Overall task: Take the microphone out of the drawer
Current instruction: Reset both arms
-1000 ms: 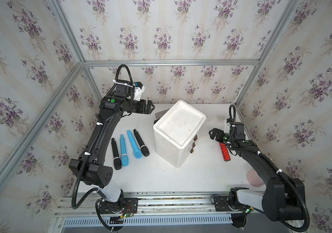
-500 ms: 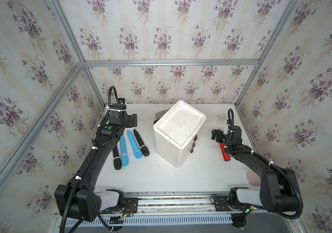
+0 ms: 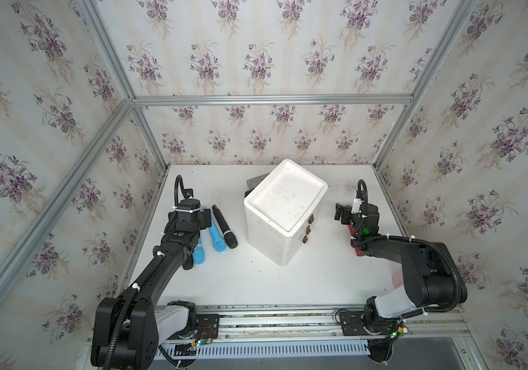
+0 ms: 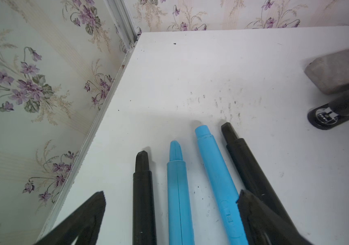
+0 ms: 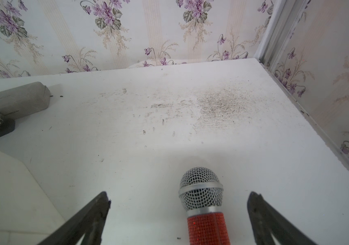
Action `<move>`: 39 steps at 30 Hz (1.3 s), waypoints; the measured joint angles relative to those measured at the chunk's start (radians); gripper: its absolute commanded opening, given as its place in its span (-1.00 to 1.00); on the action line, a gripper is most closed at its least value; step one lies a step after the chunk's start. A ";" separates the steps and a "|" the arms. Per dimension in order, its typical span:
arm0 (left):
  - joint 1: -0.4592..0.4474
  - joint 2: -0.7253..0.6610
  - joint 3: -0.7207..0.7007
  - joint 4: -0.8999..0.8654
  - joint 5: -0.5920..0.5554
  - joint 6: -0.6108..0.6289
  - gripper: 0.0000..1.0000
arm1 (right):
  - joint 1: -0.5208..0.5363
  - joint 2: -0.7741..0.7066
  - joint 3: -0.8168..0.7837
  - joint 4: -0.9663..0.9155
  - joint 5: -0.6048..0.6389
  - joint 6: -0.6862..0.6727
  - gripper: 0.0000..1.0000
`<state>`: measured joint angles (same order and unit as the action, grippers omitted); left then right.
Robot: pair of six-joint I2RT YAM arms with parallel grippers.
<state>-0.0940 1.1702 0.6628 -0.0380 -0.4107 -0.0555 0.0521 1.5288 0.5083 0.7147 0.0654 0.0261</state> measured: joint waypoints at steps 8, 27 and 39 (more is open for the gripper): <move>-0.005 0.072 -0.105 0.227 -0.037 -0.010 0.99 | 0.000 -0.077 -0.177 0.188 0.016 -0.003 1.00; -0.045 0.305 -0.227 0.687 0.121 0.066 0.99 | 0.000 -0.113 -0.305 0.441 -0.043 -0.030 1.00; -0.038 0.339 -0.275 0.816 0.251 0.114 0.99 | 0.000 -0.064 -0.341 0.537 -0.114 -0.061 1.00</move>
<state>-0.1318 1.5093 0.3882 0.7776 -0.1600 0.0582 0.0525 1.4651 0.1669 1.2518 -0.0486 -0.0345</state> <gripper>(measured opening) 0.993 0.997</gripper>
